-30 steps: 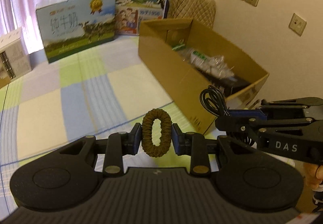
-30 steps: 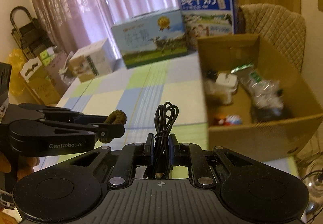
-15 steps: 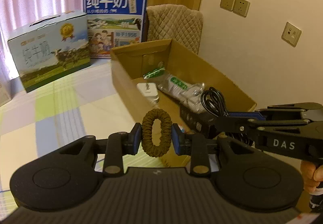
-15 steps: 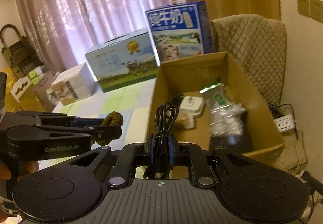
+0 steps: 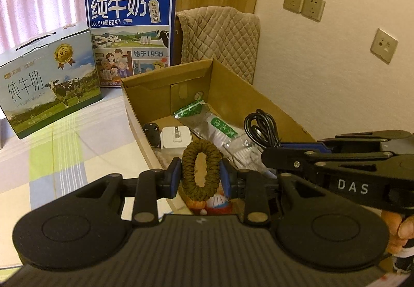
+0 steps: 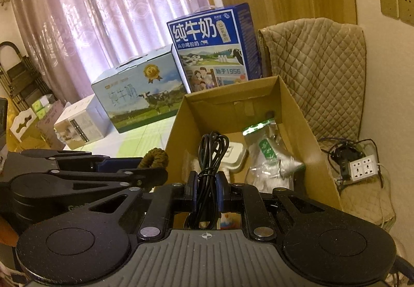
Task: Organize objects
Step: 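Open the left gripper to drop the ring while the right gripper releases the cable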
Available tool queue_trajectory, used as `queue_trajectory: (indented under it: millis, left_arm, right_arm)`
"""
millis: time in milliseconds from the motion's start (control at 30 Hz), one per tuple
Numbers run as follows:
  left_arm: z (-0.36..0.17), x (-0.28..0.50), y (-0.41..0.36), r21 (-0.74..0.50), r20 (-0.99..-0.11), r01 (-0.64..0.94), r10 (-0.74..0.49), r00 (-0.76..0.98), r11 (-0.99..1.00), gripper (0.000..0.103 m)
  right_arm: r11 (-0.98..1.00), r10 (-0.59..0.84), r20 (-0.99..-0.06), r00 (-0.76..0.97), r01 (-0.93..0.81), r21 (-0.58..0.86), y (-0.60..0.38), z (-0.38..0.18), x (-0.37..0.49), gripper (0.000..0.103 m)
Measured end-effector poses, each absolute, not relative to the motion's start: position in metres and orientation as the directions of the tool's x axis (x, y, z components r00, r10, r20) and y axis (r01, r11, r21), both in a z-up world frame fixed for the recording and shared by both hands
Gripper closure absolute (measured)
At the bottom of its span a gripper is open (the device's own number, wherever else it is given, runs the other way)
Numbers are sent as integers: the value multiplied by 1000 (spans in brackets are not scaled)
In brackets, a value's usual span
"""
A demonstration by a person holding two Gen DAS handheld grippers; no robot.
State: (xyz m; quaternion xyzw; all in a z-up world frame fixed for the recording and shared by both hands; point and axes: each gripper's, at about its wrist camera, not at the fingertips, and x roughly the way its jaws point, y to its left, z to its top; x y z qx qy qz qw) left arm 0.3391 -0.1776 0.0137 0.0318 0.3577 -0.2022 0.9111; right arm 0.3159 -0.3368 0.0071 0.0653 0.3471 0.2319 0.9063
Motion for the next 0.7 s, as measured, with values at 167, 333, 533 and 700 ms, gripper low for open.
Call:
queue_trajectory:
  millis: [167,333,533,700]
  left_arm:
    - [7,357,-186,-73,-673,374,-323,665,924,76]
    - [-2,376,-192,-53,-689,359,-295,663,932,76]
    - [-13,403,-197,-25,-709,340,-256,657,940,76]
    - [-22,429,-200,-2,-719,317,-221,659,949,75]
  right_arm:
    - [880,474,-605,640,-372,296,-340,1,340,92]
    - [881,472,-612,634,-363,303,-340,-7,361,92]
    - [882,471,-628,620,-346,321,-341,-20,391,92]
    - [884,468,-639,611,-334,328,-342,-29,417,92]
